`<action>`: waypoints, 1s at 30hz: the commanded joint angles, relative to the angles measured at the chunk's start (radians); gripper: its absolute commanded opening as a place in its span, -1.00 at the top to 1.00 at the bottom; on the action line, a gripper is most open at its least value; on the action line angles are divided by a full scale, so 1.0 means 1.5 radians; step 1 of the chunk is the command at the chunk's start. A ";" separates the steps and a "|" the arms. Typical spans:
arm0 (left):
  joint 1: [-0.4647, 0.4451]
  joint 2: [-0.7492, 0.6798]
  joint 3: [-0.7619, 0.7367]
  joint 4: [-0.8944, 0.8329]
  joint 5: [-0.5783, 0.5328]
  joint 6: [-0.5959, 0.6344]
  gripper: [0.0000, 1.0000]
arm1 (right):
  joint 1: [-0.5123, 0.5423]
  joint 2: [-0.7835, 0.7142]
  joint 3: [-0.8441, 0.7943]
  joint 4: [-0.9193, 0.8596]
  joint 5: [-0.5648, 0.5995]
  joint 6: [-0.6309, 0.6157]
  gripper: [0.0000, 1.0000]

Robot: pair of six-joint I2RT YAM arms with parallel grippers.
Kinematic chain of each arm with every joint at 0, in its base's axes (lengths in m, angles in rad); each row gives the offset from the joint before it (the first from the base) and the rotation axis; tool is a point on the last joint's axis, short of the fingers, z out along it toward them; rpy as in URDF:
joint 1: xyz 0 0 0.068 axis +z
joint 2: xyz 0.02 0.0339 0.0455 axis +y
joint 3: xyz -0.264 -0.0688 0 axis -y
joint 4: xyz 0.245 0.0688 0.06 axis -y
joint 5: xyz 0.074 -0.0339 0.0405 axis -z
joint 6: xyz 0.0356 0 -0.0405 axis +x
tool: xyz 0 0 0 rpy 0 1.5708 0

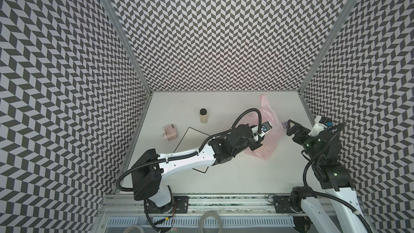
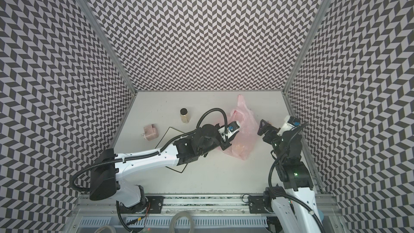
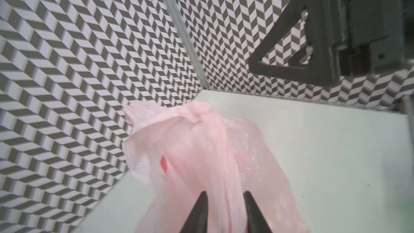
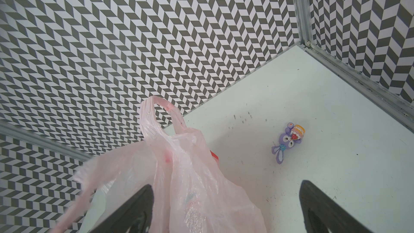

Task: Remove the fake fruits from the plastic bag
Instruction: 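Grasp the pink bag's handle with the left gripper and lift it, then hold the bag handle with the left gripper while the right gripper reaches the bag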

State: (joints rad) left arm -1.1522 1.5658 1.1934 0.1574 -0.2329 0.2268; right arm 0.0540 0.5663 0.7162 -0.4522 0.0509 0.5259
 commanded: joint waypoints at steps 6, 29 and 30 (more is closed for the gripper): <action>0.025 -0.125 -0.120 0.189 -0.041 -0.162 1.00 | -0.002 0.016 0.058 0.026 -0.019 -0.015 -0.93; 0.131 -0.236 -0.293 0.328 0.055 -0.439 1.00 | 0.097 0.403 0.525 -0.209 -0.178 -0.058 -0.65; 0.130 -0.238 -0.295 0.328 0.057 -0.438 1.00 | 0.123 0.420 0.532 -0.205 -0.164 -0.084 -0.65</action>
State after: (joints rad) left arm -0.9607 1.2301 0.7643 0.6086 -0.1616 -0.4072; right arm 0.1680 1.1576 1.4754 -0.7380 -0.2253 0.4732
